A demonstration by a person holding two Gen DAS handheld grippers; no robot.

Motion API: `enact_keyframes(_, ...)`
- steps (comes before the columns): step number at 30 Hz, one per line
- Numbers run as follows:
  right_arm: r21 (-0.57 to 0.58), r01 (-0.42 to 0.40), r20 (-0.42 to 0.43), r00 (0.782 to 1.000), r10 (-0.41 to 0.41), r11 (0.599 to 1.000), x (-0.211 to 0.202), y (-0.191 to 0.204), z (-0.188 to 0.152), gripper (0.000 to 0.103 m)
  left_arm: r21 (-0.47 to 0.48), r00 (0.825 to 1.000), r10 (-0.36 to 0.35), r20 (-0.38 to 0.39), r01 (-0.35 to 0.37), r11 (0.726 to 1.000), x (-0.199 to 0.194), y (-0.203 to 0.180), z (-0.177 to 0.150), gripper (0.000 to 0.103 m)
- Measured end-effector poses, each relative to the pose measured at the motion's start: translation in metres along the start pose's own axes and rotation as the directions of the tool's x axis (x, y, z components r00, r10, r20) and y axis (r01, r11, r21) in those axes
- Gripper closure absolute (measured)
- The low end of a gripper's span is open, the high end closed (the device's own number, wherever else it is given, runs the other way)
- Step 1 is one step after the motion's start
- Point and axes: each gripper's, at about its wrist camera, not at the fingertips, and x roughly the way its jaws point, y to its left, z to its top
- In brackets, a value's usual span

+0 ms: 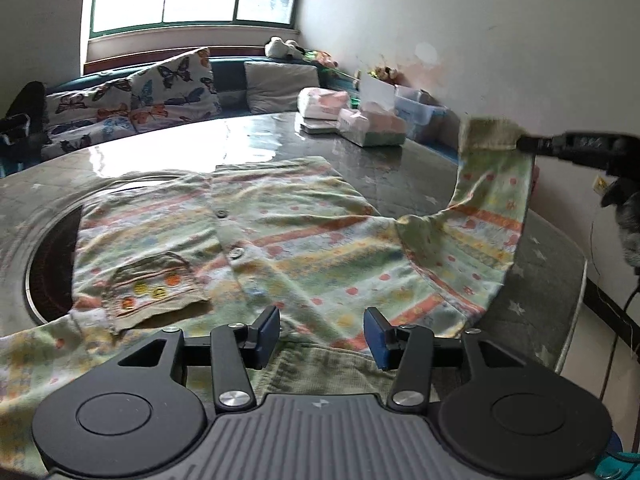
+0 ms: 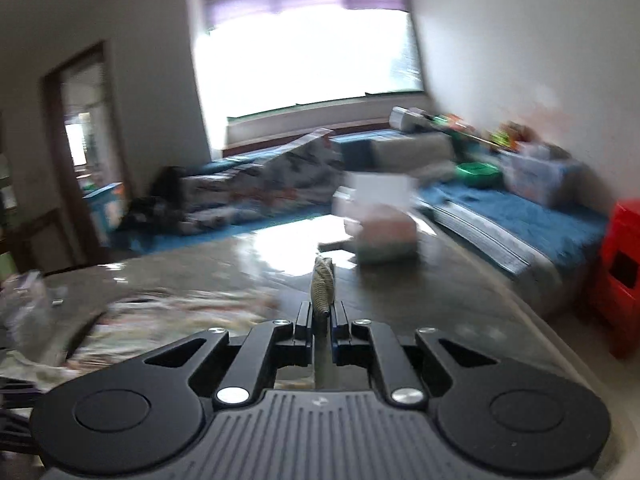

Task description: Fold clothes

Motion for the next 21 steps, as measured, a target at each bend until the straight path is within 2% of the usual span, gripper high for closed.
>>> enact_keyframes(4,-0.076,-0.123,0.003,0.992,0.124,0.989,0.009,0.046,0.014,0.096,-0.036,0.999,0.028,0.021,-0.027,0.999,-0.011,0.013,-0.004,0.053)
enact_keyframes(10,-0.192,-0.302,-0.063,0.953,0.295,0.934,0.032,0.124,0.016,0.096,-0.11,0.995,0.084,0.058,-0.077,0.991,-0.032,0.036,-0.012,0.051)
enact_keyframes(17,-0.291,-0.466,-0.192,0.884,0.425,0.836,0.057,0.208,0.0,0.096,-0.198,0.985,0.155,0.082,-0.136,0.971,-0.052,0.066,-0.023,0.05)
enact_keyframes(21,-0.317,-0.528,-0.269,0.847,0.459,0.788,0.065,0.239,-0.017,0.096,-0.244,0.977,0.193,0.086,-0.167,0.955,-0.061,0.082,-0.03,0.05)
